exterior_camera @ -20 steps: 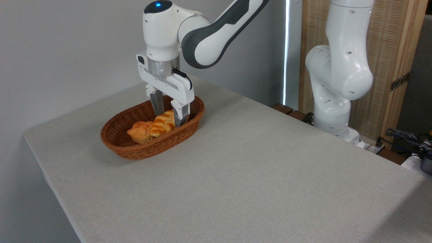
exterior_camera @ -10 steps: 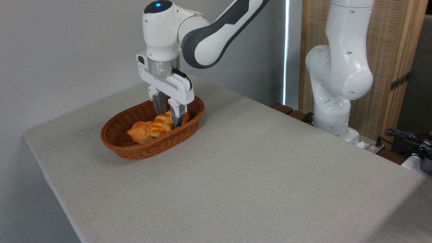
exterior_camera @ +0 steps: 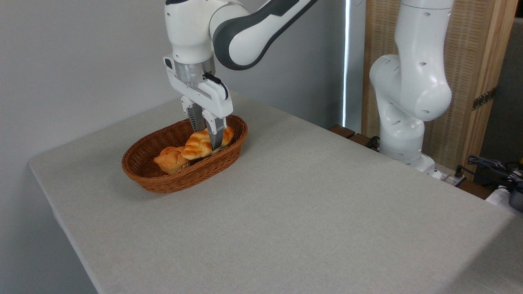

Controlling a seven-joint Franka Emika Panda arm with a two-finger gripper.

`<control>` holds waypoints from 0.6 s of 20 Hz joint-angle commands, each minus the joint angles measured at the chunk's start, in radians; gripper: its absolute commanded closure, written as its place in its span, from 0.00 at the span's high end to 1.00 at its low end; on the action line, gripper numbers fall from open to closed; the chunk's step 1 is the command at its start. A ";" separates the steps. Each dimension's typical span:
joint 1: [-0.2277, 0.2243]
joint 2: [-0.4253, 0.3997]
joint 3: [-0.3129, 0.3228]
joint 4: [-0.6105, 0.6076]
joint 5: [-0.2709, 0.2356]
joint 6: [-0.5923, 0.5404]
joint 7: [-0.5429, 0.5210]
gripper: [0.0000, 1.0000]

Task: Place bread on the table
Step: 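Lift the braided roll up out of the basket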

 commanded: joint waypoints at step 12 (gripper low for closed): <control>-0.002 -0.005 0.087 0.139 0.008 -0.127 0.018 0.56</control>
